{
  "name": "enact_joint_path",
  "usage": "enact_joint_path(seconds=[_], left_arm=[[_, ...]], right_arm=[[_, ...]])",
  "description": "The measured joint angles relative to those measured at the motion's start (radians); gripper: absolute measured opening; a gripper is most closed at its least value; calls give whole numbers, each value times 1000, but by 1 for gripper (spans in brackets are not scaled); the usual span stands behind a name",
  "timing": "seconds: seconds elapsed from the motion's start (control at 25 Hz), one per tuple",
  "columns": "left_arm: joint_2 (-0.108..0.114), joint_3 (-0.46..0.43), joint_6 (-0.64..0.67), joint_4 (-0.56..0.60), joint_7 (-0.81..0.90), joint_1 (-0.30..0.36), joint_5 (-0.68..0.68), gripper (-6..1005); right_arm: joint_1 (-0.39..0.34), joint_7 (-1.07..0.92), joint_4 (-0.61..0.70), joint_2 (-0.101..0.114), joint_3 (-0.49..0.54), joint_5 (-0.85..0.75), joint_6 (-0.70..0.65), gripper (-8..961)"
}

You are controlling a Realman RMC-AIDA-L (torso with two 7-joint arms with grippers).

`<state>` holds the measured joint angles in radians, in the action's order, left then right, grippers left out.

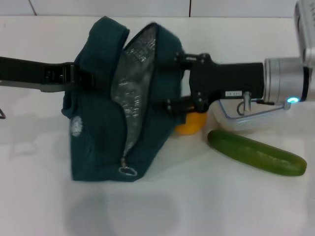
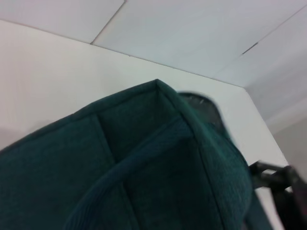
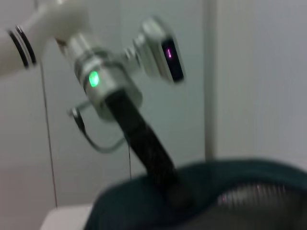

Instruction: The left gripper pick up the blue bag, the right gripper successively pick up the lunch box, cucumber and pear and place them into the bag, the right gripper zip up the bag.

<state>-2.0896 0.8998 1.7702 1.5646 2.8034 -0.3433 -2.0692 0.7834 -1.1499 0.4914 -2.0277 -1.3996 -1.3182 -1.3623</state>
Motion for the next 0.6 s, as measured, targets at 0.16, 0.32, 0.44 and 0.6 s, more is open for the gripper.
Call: enact_joint_path(seconds=[0.16,0.32,0.44,0.6], left_arm=[[0,-4,0,0,0,5,0,40],[0,-4,0,0,-1,6,1,40],[0,-4,0,0,-3,6,2,40],[1,-4,0,0,-7,7,2,40]], right_arm=[[-28,-31,12,4,-47,-5,38,867],[-37,-41,14,6,-50,-6,53,866],[-52,-42,44,6,-46,14,45,866],[-146,-42,177,9,-43,100,43,866]])
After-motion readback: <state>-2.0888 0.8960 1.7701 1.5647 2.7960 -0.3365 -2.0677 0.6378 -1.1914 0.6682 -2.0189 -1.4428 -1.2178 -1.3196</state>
